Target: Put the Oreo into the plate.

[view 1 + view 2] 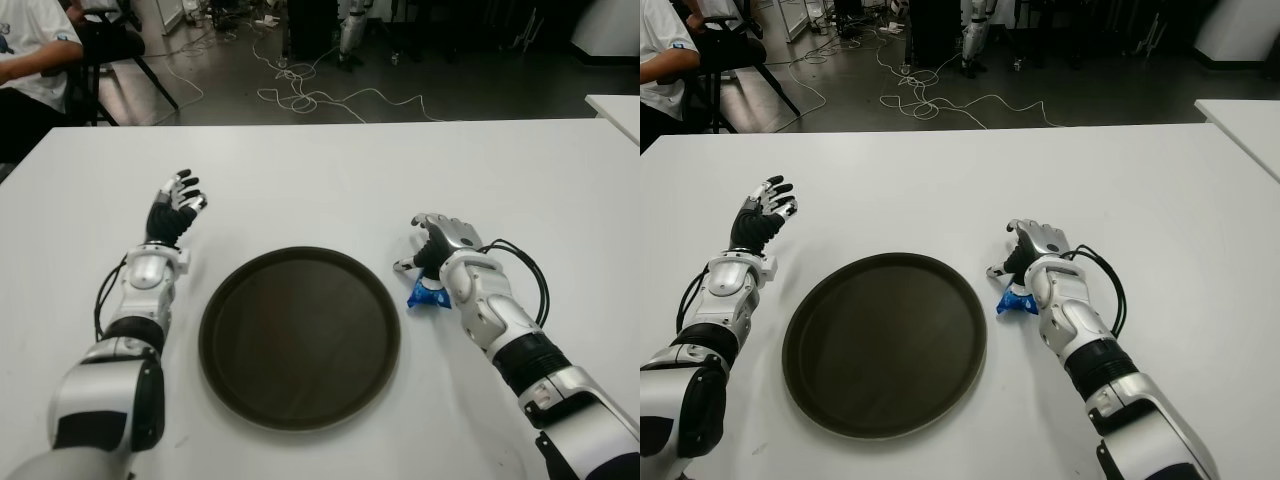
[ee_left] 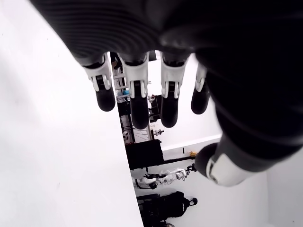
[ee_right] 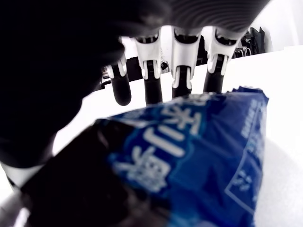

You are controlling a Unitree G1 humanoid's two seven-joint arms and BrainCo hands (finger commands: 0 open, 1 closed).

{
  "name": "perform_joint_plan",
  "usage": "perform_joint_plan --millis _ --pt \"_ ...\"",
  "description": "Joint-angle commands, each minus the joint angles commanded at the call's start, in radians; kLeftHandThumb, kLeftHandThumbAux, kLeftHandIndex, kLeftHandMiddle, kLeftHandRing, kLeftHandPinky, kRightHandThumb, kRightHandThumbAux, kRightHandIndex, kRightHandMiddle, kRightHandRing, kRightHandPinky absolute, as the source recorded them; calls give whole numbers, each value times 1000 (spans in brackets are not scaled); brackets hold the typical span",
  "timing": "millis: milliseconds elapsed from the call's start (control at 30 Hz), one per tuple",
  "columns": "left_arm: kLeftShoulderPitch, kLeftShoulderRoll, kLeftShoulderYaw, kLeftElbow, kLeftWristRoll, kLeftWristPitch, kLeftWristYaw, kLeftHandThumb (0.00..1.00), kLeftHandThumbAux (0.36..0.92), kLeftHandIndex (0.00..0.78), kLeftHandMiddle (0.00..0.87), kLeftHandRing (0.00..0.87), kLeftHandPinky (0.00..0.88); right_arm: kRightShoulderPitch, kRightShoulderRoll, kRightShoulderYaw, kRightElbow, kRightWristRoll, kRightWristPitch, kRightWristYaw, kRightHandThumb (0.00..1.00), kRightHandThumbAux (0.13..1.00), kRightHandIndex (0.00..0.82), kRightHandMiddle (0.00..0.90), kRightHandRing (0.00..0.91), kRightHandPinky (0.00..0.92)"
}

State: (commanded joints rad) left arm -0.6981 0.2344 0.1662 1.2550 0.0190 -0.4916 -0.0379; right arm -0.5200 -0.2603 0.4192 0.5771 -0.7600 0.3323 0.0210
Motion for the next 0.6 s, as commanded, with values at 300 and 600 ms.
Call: perform_joint_plan --millis 300,600 --pt "0 -3 1 2 -1 -4 0 0 681 132 178 143 104 0 -7 -1 5 4 -15 -13 0 659 231 240 251 234" --pt "1 -4 2 1 -2 -9 -2 0 677 120 171 141 105 0 -10 -2 1 1 -8 -15 0 656 230 243 253 248"
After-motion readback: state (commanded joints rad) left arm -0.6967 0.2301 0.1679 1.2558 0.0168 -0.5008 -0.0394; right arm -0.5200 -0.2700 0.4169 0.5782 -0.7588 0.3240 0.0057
